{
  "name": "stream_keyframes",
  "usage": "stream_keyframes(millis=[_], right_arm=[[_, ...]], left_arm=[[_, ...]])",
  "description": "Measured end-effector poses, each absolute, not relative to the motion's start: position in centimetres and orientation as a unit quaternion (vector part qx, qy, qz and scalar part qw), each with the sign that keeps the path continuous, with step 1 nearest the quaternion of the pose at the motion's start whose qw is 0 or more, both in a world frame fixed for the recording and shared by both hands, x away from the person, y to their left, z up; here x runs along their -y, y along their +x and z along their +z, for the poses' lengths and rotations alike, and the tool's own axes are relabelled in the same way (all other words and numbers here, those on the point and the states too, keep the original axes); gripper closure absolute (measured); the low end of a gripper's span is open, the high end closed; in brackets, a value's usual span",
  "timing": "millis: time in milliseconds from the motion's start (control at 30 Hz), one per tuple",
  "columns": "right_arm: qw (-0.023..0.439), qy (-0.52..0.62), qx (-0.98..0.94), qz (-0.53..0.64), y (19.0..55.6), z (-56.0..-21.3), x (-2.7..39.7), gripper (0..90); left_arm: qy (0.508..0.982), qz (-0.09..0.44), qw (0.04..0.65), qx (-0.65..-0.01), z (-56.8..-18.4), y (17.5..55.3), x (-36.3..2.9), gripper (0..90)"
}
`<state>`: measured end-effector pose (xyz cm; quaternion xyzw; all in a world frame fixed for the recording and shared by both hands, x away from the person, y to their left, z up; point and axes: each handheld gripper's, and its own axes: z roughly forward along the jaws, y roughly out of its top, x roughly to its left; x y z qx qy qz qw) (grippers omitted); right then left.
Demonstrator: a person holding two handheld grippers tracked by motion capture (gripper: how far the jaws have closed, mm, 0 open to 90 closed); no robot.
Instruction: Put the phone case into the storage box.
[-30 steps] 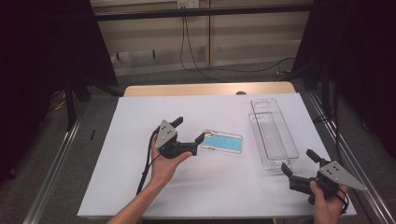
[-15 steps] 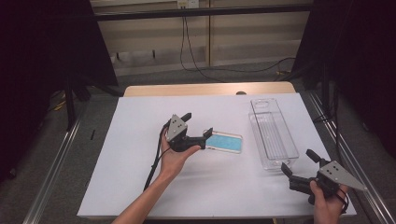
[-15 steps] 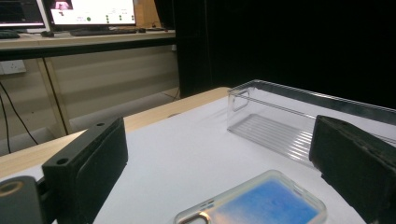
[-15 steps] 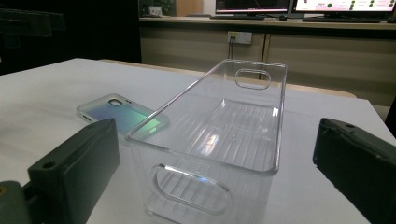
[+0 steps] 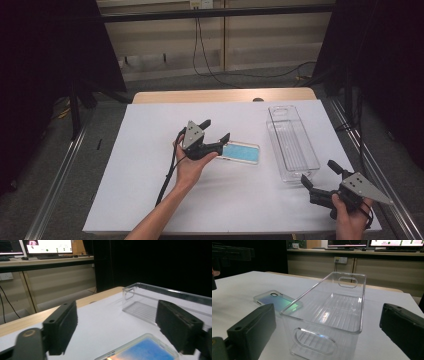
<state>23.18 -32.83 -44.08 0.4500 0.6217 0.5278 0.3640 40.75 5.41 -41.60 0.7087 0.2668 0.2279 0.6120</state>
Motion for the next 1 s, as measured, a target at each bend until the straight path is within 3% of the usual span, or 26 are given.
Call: stream_keyframes(millis=[800,1000], right_arm=[[0.363,0.449,-0.622,0.530,23.2,-44.1,32.9,0.0],[0.362,0.450,-0.621,0.530,23.1,-44.1,32.9,0.0]], left_arm=[[0.711,0.203,0.623,-0.256,-41.7,42.5,0.0,23.4],[0.711,0.190,0.632,-0.245,-41.7,42.9,1.1,33.2]])
